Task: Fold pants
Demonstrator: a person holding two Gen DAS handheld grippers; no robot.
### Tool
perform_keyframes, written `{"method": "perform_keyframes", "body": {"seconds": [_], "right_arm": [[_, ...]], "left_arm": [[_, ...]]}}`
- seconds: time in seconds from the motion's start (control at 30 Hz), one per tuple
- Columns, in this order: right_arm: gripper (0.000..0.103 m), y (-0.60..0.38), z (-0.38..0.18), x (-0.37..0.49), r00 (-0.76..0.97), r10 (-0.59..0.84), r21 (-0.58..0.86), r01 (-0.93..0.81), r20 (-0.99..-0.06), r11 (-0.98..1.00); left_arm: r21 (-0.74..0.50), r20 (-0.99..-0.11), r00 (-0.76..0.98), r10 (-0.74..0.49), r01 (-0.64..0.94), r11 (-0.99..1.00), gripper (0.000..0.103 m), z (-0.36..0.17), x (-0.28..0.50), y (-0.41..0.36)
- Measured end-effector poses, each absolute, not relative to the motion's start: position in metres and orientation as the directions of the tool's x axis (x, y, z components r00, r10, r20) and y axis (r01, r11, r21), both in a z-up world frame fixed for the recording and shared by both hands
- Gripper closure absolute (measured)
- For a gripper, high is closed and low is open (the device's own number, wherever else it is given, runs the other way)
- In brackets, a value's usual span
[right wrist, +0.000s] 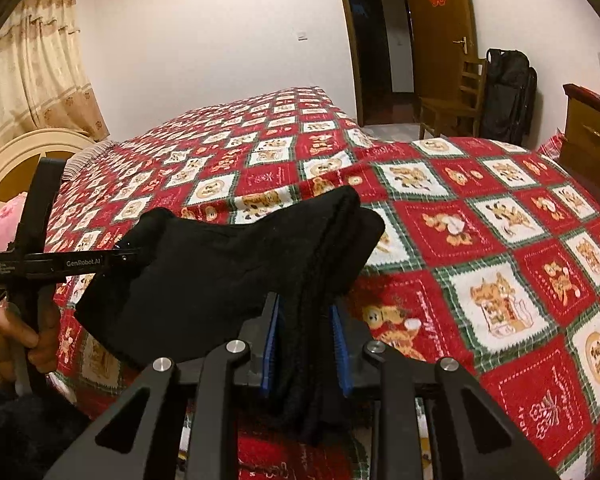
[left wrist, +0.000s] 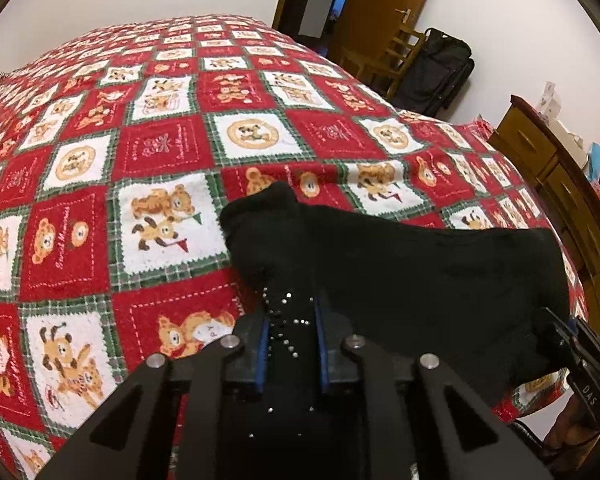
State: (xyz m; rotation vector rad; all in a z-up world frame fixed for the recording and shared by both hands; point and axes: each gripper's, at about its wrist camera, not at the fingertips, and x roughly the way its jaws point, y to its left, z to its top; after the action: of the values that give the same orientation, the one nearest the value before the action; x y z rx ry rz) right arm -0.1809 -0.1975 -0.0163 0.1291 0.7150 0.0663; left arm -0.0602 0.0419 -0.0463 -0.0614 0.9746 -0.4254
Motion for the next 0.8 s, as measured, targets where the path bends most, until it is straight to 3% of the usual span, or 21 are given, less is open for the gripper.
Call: {"method": "perform_keyframes", "body": {"seconds": [0.43,0.8], "right_arm": [[0.078,-0.194,-0.006,-0.172,0.764,0.099,0.126,-0.024,-0.638,0.992],[0.078,-0.195,0.003,-0.16,0.776,0.111,0.146,-0.025,-0.621,0.989]], "left_arm": [[-0.149,-0.773,0.544,-0.326,0.345,0.927,0.086,-0.026,-0.058,0.032],[-0.142,-0.766,0.558,-0.32,0.34,0.93,0.086,-0.017,-0.048,0.03]]}}
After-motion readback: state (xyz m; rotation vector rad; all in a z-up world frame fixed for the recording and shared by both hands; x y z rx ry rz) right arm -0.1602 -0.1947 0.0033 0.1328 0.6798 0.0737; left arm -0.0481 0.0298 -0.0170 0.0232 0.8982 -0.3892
